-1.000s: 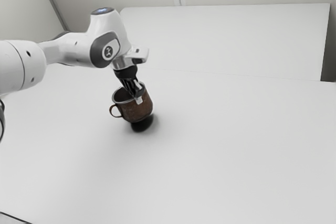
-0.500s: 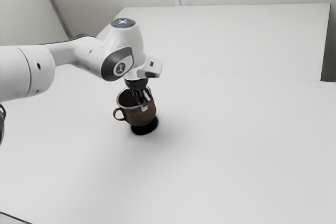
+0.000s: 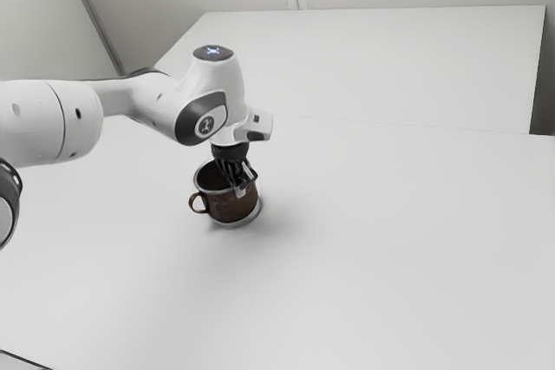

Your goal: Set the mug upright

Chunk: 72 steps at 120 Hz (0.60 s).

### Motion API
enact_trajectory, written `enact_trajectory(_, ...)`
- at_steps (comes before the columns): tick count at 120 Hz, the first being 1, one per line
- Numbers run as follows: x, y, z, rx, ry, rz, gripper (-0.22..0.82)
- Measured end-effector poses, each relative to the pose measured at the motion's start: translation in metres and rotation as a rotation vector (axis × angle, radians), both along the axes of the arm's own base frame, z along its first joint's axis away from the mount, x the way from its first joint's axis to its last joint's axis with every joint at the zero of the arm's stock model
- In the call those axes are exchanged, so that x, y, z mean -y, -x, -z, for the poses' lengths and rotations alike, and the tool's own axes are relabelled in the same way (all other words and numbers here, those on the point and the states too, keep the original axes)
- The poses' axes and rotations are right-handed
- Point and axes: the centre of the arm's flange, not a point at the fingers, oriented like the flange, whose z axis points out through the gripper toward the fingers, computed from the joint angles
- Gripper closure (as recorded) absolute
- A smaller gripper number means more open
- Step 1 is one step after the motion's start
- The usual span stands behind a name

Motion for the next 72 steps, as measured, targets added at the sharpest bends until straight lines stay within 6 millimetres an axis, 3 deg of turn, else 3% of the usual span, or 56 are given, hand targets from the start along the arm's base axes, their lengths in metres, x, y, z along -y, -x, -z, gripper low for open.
enact_trajectory(28, -0.004, 0.008, 0.012, -0.002, 0.0, -0.035, 0.77)
enact_trajectory(49, -0.002, 0.008, 0.003, 0.021, 0.011, -0.046, 0.4)
enact_trajectory(60, -0.007, 0.006, -0.016, 0.056, 0.016, -0.06, 0.26)
enact_trajectory(72, -0.024, -0.01, -0.063, 0.148, 0.025, -0.096, 0.17)
